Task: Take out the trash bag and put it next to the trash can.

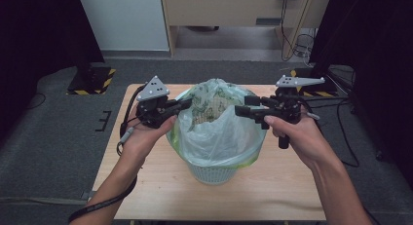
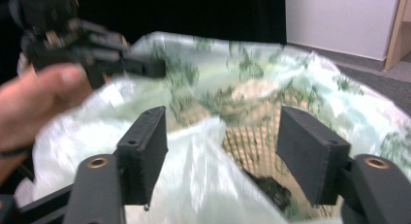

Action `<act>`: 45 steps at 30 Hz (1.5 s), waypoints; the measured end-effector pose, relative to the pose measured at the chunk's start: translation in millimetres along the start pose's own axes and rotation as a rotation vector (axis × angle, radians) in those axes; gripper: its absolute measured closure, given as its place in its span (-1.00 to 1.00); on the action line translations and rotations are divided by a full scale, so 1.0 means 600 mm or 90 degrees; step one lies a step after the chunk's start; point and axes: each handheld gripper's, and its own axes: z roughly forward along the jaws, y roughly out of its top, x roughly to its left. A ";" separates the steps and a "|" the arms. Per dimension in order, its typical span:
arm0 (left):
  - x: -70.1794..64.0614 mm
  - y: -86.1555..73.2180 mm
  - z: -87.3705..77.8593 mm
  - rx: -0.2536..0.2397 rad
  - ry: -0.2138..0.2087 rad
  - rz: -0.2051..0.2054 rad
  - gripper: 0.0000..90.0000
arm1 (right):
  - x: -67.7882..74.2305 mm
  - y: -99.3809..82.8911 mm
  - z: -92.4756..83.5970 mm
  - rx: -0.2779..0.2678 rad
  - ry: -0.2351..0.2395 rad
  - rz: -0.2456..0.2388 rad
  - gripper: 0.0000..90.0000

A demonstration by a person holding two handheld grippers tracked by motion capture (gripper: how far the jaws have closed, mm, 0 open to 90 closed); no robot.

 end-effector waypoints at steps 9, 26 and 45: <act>0.001 0.008 0.000 -0.022 -0.002 -0.014 1.00 | -0.001 -0.018 -0.003 0.064 0.017 -0.011 1.00; -0.005 0.047 0.002 -0.099 -0.033 -0.049 1.00 | 0.044 0.077 0.021 -0.039 -0.039 0.006 1.00; -0.011 0.041 0.008 -0.082 -0.061 -0.039 0.99 | 0.077 0.026 0.102 -0.013 0.048 0.018 0.16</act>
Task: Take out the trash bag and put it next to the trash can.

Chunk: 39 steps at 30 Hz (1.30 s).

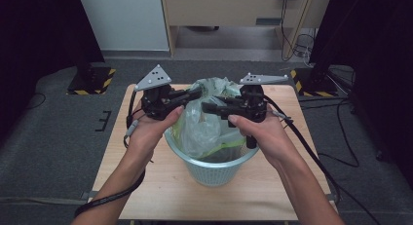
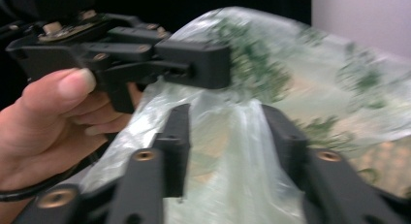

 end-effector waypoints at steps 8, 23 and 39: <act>-0.004 -0.004 0.015 0.016 0.001 0.004 0.99 | 0.008 -0.011 0.017 -0.004 0.028 0.009 -0.19; -0.023 -0.004 0.017 0.012 -0.010 0.006 0.98 | -0.005 -0.021 0.044 0.039 -0.053 0.008 0.50; -0.008 -0.023 0.009 0.007 0.021 0.052 -0.26 | -0.023 0.002 0.007 -0.009 -0.052 0.046 1.00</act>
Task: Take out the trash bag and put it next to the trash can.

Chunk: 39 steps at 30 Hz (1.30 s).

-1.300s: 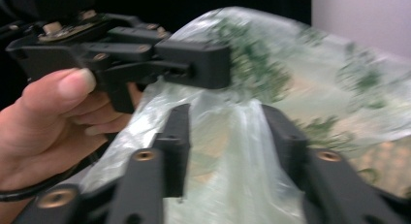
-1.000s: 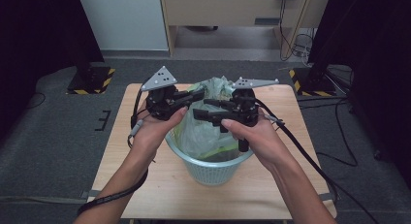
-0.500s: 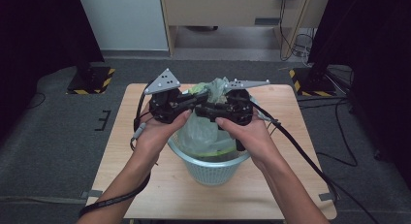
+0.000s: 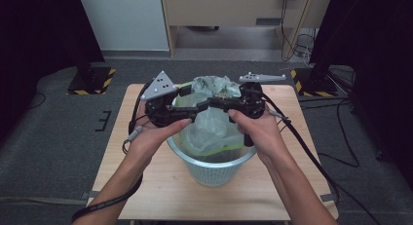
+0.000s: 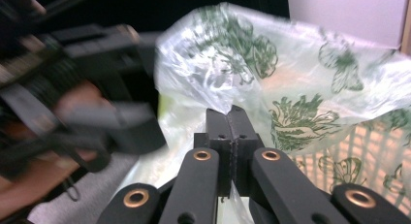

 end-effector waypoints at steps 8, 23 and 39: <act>-0.017 -0.003 0.030 0.035 -0.016 0.046 -0.16 | 0.014 0.027 -0.010 -0.023 0.038 0.011 1.00; 0.004 0.025 0.015 0.031 0.020 0.039 0.97 | 0.024 0.038 -0.046 -0.093 -0.006 -0.061 -0.05; -0.024 0.060 0.013 -0.043 -0.038 0.010 0.97 | 0.005 -0.009 0.003 -0.087 -0.049 -0.129 -0.25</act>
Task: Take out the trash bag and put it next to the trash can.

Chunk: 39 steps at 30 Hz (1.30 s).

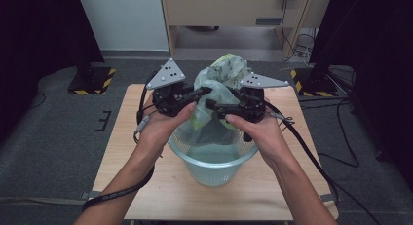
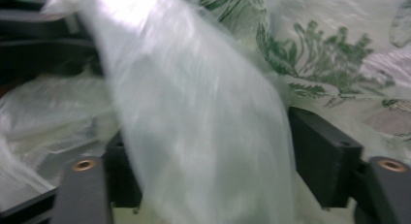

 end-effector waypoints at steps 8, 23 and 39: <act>-0.017 -0.003 -0.002 -0.005 -0.017 0.013 0.95 | -0.005 0.000 0.000 -0.020 0.014 -0.007 0.75; -0.012 -0.049 0.009 0.020 0.061 0.066 -0.11 | 0.008 0.026 -0.025 -0.061 0.071 0.047 1.00; 0.025 -0.032 0.011 -0.009 0.098 0.042 0.91 | 0.028 0.028 -0.041 -0.048 0.040 0.009 -0.43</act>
